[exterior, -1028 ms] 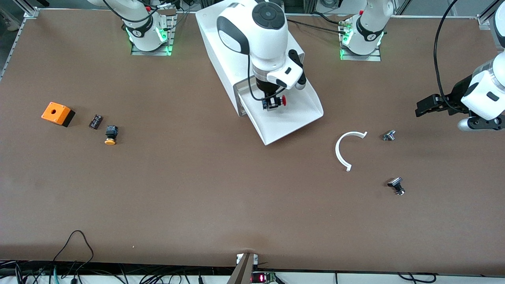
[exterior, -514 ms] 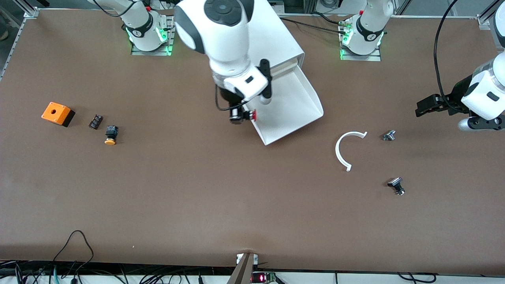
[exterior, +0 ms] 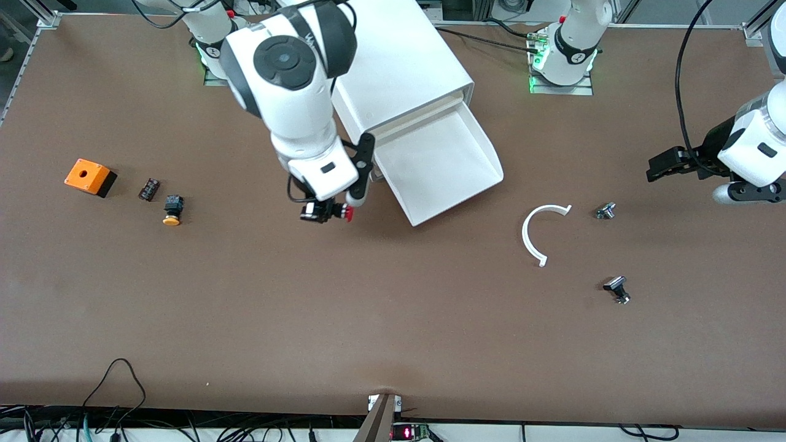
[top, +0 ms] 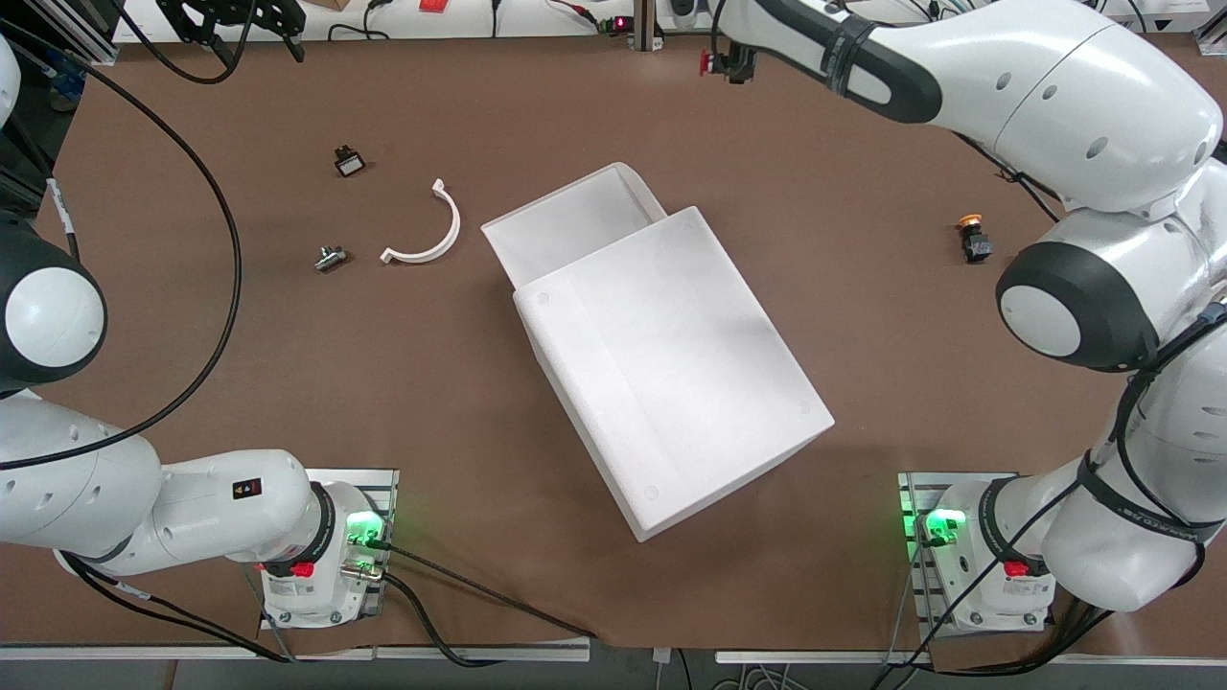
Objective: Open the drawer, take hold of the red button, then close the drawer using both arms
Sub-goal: 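Carry the red button toward the yellow button with the right gripper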
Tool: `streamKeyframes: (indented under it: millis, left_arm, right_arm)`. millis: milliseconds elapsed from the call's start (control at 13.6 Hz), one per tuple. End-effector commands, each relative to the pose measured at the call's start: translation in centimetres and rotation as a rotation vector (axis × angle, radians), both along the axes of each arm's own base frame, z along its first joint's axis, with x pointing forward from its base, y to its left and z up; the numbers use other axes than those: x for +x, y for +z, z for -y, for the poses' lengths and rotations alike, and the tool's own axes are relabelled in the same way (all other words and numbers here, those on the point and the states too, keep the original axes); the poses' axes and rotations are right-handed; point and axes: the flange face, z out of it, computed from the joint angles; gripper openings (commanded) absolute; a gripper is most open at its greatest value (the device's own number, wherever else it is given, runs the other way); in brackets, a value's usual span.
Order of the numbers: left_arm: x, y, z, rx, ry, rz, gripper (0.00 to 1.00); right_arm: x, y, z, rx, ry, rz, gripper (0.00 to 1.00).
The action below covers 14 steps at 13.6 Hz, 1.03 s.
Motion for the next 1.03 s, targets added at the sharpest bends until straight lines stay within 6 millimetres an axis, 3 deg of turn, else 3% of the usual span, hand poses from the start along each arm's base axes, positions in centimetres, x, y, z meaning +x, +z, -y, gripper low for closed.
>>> streamKeyframes:
  millis: [0, 220, 441, 588, 661, 808, 955]
  left_arm:
    - [0.1, 0.6, 0.0, 0.009, 0.004, -0.004, 1.0]
    - [0.1, 0.6, 0.2, 0.009, 0.001, -0.004, 1.0]
    - [0.1, 0.6, 0.1, 0.009, 0.002, -0.004, 1.0]
    - [0.1, 0.6, 0.2, 0.009, 0.001, -0.004, 1.0]
    - [0.1, 0.6, 0.2, 0.009, 0.001, -0.004, 1.0]
    - [0.1, 0.6, 0.2, 0.009, 0.001, -0.004, 1.0]
    - [0.1, 0.6, 0.2, 0.009, 0.001, -0.004, 1.0]
  right_arm:
    - [1.8, -0.2, 2.9, 0.021, -0.064, -0.012, 0.35]
    - [3.2, -0.8, 5.0, 0.083, -0.15, -0.041, 0.34]
    - [2.8, -0.6, 5.8, 0.15, -0.342, -0.026, 0.32]
    - [2.5, -1.9, 7.8, 0.14, -0.504, -0.054, 0.32]
    - [2.1, -3.6, 8.9, 0.12, -0.585, -0.079, 0.32]
    - [2.1, -7.2, 13.0, 0.09, -0.748, -0.087, 0.32]
    - [2.4, -9.8, 18.3, 0.108, -0.88, -0.094, 0.32]
